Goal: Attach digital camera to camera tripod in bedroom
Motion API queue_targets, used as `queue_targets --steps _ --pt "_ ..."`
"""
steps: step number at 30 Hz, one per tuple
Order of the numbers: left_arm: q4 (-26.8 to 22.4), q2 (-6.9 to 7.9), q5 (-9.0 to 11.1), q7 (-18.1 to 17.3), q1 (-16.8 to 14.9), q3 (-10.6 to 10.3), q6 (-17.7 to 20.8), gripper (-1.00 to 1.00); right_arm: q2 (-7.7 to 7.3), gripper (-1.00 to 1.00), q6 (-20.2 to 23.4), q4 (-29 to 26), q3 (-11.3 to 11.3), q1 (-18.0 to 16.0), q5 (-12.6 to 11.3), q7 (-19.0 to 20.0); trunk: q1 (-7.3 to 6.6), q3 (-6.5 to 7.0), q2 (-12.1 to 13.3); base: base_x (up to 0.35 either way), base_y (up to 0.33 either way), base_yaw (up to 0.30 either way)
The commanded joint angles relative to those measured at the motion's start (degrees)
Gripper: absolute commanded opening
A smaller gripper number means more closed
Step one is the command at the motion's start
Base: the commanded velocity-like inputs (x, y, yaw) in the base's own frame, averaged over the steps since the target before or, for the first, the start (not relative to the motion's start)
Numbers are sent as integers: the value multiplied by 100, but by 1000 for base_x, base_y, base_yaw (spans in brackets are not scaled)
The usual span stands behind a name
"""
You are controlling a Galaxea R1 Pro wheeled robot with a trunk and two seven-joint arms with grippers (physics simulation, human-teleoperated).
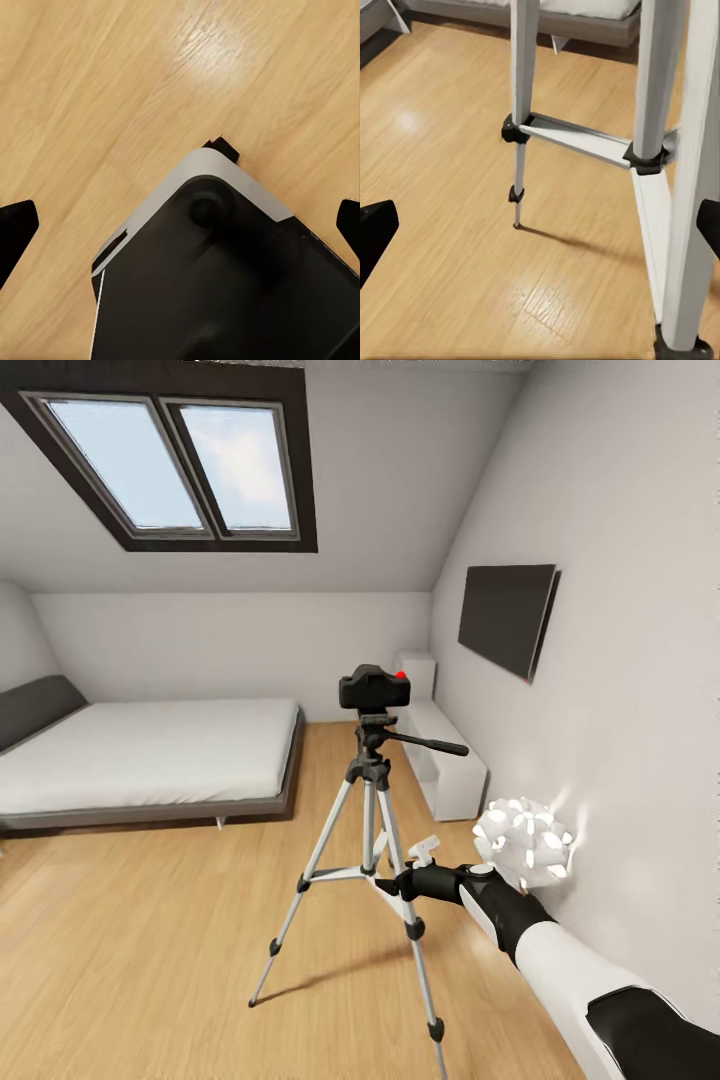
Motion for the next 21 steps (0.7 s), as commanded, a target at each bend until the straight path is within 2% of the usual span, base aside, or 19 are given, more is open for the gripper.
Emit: queue_targets --steps 1,9,19,21 --pt "1 -1 48 16 -5 -48 -10 100 -3 100 48 -8 22 -5 -47 4 1 -13 -13 -202 0 0" --pt "1 -5 32 12 -5 -48 -6 100 -29 100 47 -8 15 -5 -51 -8 1 -13 -13 -66 0 0" --pt "1 -9 30 11 -5 -48 -7 100 -61 100 49 11 5 -5 -74 -605 1 -13 -13 -314 0 0" --pt "1 -10 30 12 -5 -48 -8 100 -73 100 54 154 3 -5 -87 -692 1 -13 -13 -342 0 0"
